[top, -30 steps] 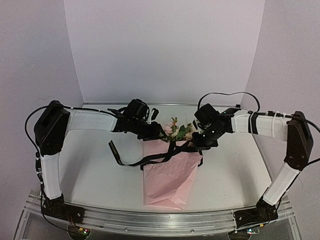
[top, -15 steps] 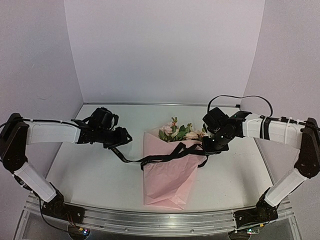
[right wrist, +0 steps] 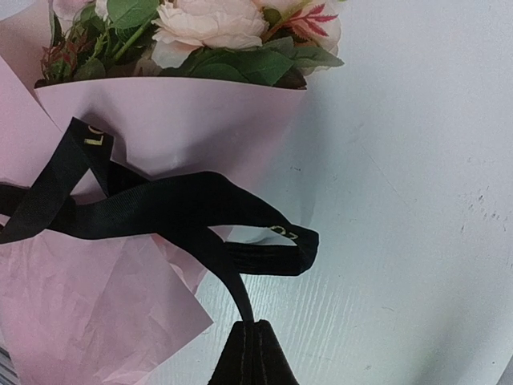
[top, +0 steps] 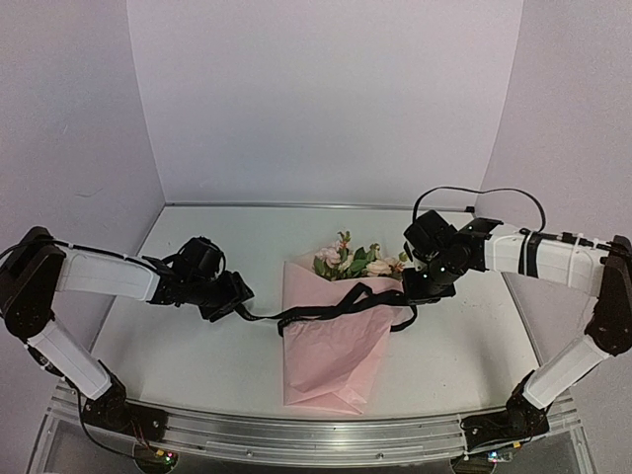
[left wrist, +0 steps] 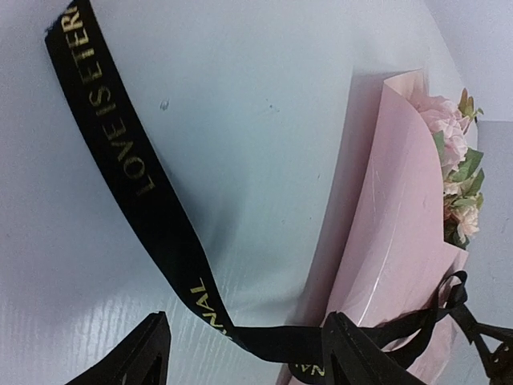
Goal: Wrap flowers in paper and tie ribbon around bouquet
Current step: Cross the ribbon over the folded bouquet.
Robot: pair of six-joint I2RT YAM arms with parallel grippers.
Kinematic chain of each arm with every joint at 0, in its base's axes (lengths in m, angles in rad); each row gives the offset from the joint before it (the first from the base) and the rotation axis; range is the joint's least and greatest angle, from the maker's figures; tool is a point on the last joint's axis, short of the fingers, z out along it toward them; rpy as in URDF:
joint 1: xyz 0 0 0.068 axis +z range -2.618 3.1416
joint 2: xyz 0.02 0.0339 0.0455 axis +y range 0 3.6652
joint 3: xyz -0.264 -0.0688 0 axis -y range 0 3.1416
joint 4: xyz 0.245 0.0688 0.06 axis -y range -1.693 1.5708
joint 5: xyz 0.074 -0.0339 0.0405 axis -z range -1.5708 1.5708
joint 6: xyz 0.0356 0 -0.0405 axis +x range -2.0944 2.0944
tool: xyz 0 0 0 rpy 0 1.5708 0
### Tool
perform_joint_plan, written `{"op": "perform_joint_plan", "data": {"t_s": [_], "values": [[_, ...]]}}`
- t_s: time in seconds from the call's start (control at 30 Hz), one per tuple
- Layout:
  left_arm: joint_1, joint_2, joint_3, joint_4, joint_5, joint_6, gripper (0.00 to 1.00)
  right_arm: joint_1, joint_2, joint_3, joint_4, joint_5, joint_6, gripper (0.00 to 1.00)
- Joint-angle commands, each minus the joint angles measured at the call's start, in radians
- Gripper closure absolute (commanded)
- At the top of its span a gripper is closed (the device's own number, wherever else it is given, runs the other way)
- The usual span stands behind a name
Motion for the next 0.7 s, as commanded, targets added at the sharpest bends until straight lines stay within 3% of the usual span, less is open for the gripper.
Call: {"op": "perform_joint_plan", "data": {"t_s": [0.0,0.2,0.4,0.5,0.67], "values": [[-0.047,0.016,-0.025,0.152,0.036,-0.304,0.33,-0.002,0.000,0.014,0.017,0.000,-0.019,1.00],[-0.098,0.071,-0.010,0.155,0.018,-0.455,0.33,-0.002,0.000,0.001,0.038,-0.009,-0.011,1.00],[-0.109,0.116,-0.012,0.196,-0.006,-0.507,0.38,-0.002,0.002,0.004,0.048,-0.017,-0.007,1.00],[-0.096,0.163,0.015,0.226,-0.015,-0.488,0.50,-0.002,0.001,0.008,0.047,-0.020,-0.006,1.00],[-0.036,0.183,0.027,0.251,-0.037,-0.412,0.83,-0.004,-0.022,-0.005,0.036,0.002,-0.015,1.00]]}}
